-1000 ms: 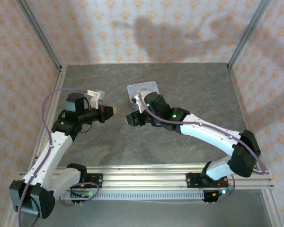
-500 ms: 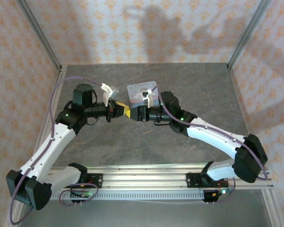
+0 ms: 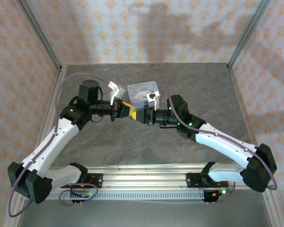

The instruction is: Unlock the padlock with the key

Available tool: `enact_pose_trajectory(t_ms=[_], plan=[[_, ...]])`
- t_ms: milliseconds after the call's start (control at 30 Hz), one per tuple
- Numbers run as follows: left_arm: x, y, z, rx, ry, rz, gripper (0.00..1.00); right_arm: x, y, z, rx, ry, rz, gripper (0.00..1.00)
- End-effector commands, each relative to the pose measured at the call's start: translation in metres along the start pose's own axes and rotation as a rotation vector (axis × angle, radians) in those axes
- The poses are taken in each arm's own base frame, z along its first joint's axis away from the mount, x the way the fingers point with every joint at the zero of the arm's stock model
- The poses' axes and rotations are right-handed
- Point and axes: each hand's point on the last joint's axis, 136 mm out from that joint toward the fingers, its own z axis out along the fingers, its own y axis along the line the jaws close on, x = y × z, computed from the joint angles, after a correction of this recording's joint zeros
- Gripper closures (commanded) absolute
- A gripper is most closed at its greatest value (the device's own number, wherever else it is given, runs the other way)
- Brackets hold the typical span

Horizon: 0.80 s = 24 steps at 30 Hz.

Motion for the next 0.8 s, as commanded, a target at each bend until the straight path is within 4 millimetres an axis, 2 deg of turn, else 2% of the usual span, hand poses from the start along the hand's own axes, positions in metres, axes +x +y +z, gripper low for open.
enact_pose_trajectory(t_ms=[0, 133, 500, 533, 667, 700, 767], plan=[[-0.006, -0.025, 0.005, 0.112, 0.021, -0.006, 1.0, -0.006, 0.021, -0.002, -0.083, -0.031, -0.049, 0.82], [-0.005, -0.025, 0.009, 0.129, 0.036, -0.039, 1.0, -0.006, 0.023, -0.002, -0.103, -0.032, -0.054, 1.0], [-0.012, -0.02, 0.013, 0.112, 0.014, -0.058, 1.0, -0.014, 0.025, -0.004, -0.149, -0.117, -0.01, 1.0], [-0.013, -0.02, 0.012, 0.108, 0.011, -0.056, 0.98, -0.014, 0.024, -0.004, -0.149, -0.123, -0.006, 1.0], [-0.014, -0.019, 0.009, 0.074, 0.004, -0.039, 0.73, -0.015, 0.019, -0.004, -0.134, -0.139, 0.005, 1.0], [-0.014, -0.017, 0.008, 0.055, 0.002, -0.035, 0.55, -0.014, 0.017, -0.004, -0.127, -0.143, 0.006, 1.0], [-0.014, -0.015, 0.005, 0.028, -0.006, -0.026, 0.36, -0.014, 0.012, -0.004, -0.109, -0.15, 0.012, 1.0]])
